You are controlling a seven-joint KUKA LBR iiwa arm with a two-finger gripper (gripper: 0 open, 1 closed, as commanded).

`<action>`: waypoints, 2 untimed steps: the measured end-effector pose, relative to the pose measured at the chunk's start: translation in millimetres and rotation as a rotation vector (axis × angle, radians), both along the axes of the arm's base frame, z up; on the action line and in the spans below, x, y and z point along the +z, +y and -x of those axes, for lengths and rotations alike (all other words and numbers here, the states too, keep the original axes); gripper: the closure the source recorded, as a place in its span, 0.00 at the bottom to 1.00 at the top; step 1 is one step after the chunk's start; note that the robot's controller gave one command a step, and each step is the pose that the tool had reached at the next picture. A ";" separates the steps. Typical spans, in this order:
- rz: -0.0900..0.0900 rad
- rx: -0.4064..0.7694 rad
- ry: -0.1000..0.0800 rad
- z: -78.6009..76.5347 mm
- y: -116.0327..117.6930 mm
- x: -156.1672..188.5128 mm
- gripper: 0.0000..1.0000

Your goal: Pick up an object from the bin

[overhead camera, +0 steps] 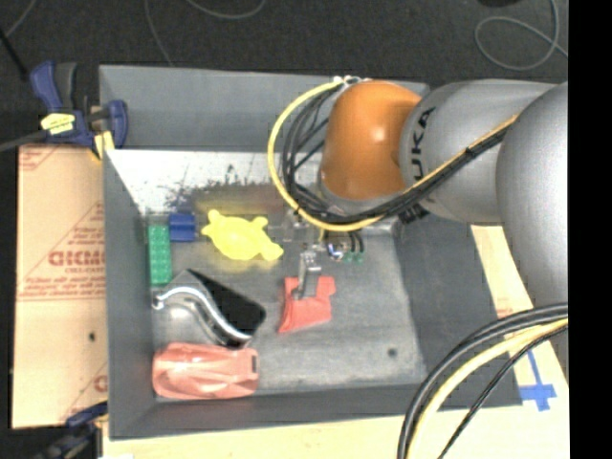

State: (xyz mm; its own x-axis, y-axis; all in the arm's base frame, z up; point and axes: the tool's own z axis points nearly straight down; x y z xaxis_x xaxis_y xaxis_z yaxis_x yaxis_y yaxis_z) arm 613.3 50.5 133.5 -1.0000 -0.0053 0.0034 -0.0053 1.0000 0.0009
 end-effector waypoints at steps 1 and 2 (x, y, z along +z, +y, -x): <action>-0.001 -0.001 -0.007 -1.5 -0.1 5.2 0.00; -0.002 -0.057 -0.008 8.4 -39.0 -55.5 0.00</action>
Offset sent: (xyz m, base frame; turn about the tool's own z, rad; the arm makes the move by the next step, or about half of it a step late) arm -0.0116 -0.0434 -0.0635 0.0631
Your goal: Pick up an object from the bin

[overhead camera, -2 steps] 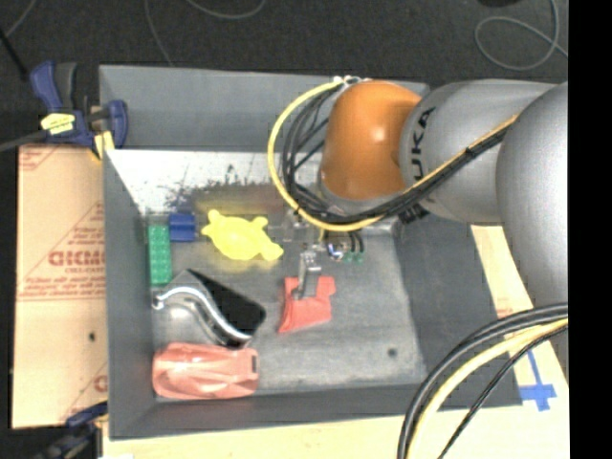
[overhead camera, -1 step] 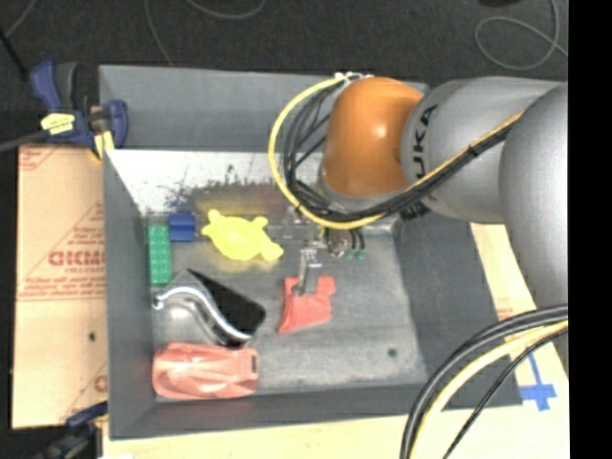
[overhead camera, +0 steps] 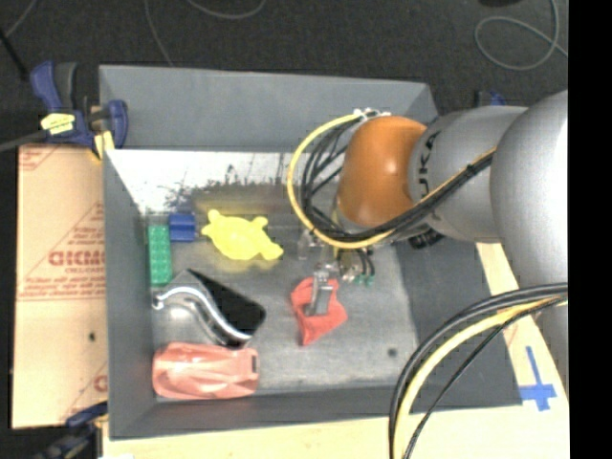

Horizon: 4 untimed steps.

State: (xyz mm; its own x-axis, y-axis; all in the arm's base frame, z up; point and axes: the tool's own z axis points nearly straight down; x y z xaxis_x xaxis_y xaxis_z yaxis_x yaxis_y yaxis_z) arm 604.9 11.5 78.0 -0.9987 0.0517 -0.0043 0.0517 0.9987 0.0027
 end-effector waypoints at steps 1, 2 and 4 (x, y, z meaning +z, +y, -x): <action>0.002 0.059 0.004 3.3 -1.9 12.5 0.00; -0.001 -0.099 -0.003 15.9 -13.8 25.2 0.00; -0.002 -0.150 -0.007 38.3 -19.1 -6.0 1.00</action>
Offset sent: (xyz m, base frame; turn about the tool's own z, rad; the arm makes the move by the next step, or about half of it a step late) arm -0.0246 -0.0195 0.0220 0.1652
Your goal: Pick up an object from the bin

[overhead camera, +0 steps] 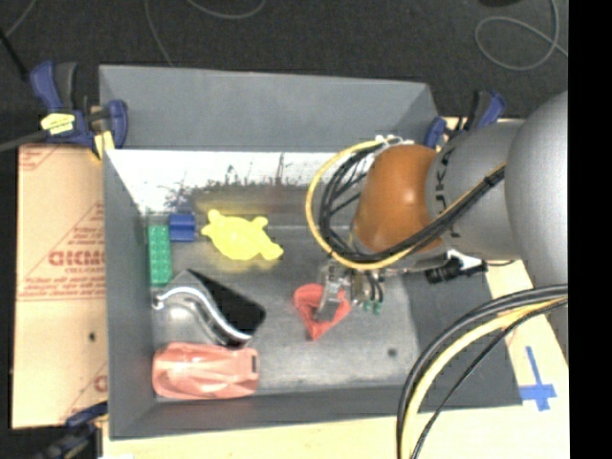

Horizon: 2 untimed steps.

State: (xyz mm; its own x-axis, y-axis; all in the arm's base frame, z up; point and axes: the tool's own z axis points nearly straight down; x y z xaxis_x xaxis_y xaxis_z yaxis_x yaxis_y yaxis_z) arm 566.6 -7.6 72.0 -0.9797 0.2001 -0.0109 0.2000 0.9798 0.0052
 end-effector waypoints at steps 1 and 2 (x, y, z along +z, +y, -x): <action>0.000 0.000 0.000 0.0 0.0 0.0 1.00; 0.000 0.000 0.000 0.0 0.0 0.9 1.00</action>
Offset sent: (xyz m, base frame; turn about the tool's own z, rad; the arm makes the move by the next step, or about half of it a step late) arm 0.0001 0.0001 0.0079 0.0000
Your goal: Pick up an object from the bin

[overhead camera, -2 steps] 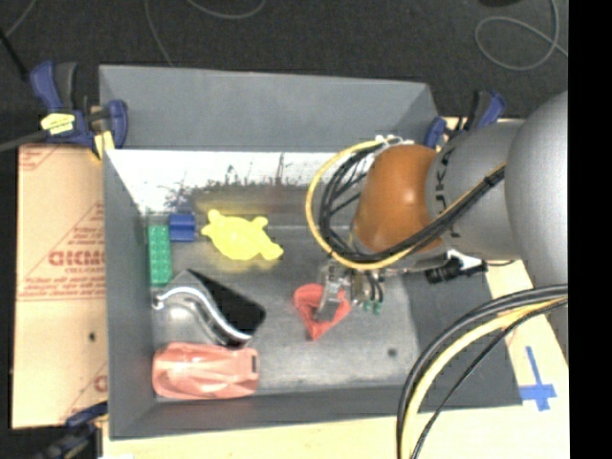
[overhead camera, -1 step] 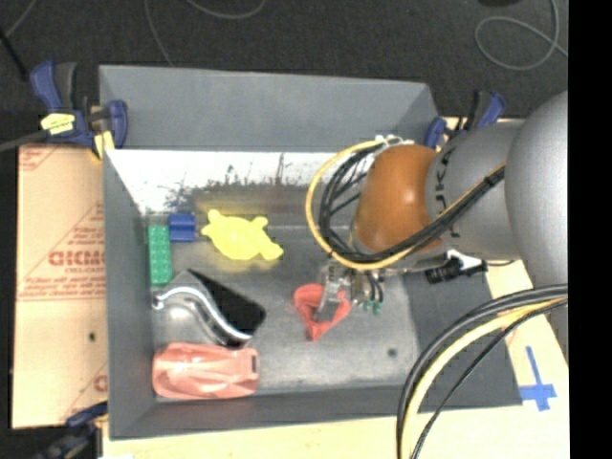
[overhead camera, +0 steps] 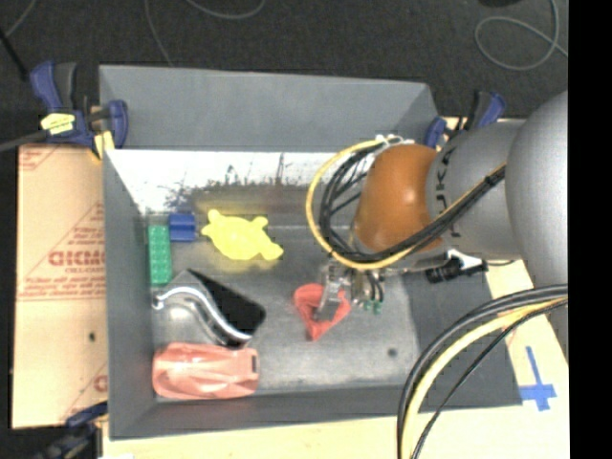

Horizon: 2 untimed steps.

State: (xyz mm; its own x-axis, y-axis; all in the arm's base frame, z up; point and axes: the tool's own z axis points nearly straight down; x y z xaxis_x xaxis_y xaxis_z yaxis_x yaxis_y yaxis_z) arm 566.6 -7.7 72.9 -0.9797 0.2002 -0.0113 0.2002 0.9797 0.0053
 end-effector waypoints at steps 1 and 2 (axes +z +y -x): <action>0.000 0.000 0.002 0.9 -0.1 5.7 1.00; -0.001 0.000 0.002 1.0 -0.2 17.9 1.00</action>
Offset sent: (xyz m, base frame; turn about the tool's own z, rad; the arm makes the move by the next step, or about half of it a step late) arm 0.0001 0.0000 0.0007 0.0000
